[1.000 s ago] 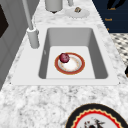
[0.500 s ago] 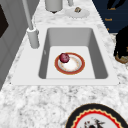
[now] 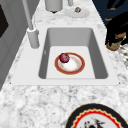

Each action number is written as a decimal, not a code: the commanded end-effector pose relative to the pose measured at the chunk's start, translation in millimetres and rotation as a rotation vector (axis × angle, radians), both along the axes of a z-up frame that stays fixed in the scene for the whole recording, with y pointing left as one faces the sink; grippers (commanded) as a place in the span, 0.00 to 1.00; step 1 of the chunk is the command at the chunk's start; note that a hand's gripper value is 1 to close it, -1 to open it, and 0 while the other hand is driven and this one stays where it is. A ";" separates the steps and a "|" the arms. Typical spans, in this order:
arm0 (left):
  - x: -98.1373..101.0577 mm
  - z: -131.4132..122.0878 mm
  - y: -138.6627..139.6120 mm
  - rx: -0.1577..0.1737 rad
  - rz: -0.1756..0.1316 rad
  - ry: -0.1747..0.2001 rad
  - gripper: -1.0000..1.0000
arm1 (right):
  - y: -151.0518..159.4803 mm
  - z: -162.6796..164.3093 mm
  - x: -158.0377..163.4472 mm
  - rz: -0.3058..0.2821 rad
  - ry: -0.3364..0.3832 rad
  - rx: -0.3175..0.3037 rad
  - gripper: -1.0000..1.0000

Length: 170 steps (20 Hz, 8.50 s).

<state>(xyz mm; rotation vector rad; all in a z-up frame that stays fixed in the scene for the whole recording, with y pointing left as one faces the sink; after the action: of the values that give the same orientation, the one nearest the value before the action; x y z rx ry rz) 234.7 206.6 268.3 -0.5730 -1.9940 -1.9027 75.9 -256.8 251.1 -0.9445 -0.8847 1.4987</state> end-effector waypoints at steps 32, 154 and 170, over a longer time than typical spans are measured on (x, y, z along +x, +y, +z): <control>81.2 -244.2 -198.9 -0.027 0.023 -0.109 1.00 | 0.0 0.0 0.0 0.000 0.000 0.000 0.50; 116.8 -149.9 23.8 -0.029 -0.022 -0.054 0.00 | 0.0 0.0 0.0 0.000 0.000 0.000 0.50; 132.6 -184.2 -81.5 0.017 -0.017 0.021 0.00 | 0.0 0.0 0.0 0.000 0.000 0.000 0.50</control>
<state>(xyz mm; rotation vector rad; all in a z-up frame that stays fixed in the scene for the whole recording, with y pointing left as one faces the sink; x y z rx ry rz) 367.3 144.3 96.9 -0.5504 -2.0096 -1.9593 75.9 -256.8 251.1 -0.9445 -0.8847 1.4987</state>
